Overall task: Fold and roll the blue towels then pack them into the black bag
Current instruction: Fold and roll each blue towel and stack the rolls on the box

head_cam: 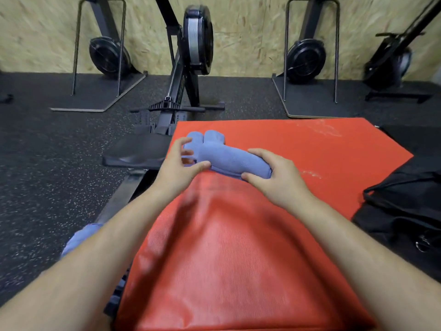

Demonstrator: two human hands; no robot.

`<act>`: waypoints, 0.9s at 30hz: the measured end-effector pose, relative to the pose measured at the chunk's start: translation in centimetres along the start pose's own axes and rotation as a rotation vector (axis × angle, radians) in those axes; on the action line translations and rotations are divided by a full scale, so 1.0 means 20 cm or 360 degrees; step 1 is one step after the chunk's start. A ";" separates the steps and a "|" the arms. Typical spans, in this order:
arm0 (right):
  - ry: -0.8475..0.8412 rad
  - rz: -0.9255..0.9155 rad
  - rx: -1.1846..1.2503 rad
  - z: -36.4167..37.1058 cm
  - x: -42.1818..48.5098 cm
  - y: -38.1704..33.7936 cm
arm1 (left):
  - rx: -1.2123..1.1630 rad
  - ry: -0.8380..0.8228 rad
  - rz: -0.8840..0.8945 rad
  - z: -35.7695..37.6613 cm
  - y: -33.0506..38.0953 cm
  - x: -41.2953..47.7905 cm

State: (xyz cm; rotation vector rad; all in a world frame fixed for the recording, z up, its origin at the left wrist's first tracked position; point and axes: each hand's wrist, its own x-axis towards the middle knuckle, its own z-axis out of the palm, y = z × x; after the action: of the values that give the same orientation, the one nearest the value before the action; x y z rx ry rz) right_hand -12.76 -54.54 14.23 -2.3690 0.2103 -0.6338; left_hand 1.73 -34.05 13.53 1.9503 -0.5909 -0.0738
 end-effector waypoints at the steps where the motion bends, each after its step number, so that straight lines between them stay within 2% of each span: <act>1: 0.0078 -0.0010 -0.0103 0.04 0.00 -0.01 | -0.0002 0.0099 -0.0048 0.02 0.02 -0.01; 3: 0.0170 -0.0024 -0.0250 0.11 0.00 -0.02 | -0.0037 0.0050 -0.0115 0.08 0.06 -0.03; 6: 0.0230 -0.0127 -0.0434 0.18 -0.01 -0.04 | -0.0453 -0.0239 -0.0293 0.17 0.11 -0.08; 10: 0.0141 -0.0199 -0.0366 0.20 -0.06 -0.06 | -0.0941 -0.0369 -0.0422 0.21 0.13 -0.11; 14: 0.0042 -0.0223 0.0066 0.20 -0.10 -0.09 | -0.1048 -0.0371 -0.0397 0.18 0.12 -0.10; 17: 0.0031 0.0144 0.0571 0.22 -0.08 -0.10 | -0.0994 -0.0365 -0.0380 0.16 0.11 -0.11; 19: -0.0077 0.0475 0.0992 0.23 -0.08 -0.14 | -0.0947 -0.0374 -0.0361 0.16 0.11 -0.11; 21: -0.0149 0.0663 0.1286 0.23 -0.07 -0.18 | -0.0923 -0.0384 -0.0338 0.16 0.10 -0.11; 27: -0.0006 0.0650 0.1317 0.28 0.00 -0.17 | -0.0820 -0.0441 -0.0210 0.17 0.10 -0.05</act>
State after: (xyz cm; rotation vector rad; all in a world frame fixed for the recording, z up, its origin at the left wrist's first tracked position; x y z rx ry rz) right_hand -10.07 -48.67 12.68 -1.4739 0.3404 -0.4043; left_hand -0.86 -37.13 13.65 1.4810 -0.5552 -0.5345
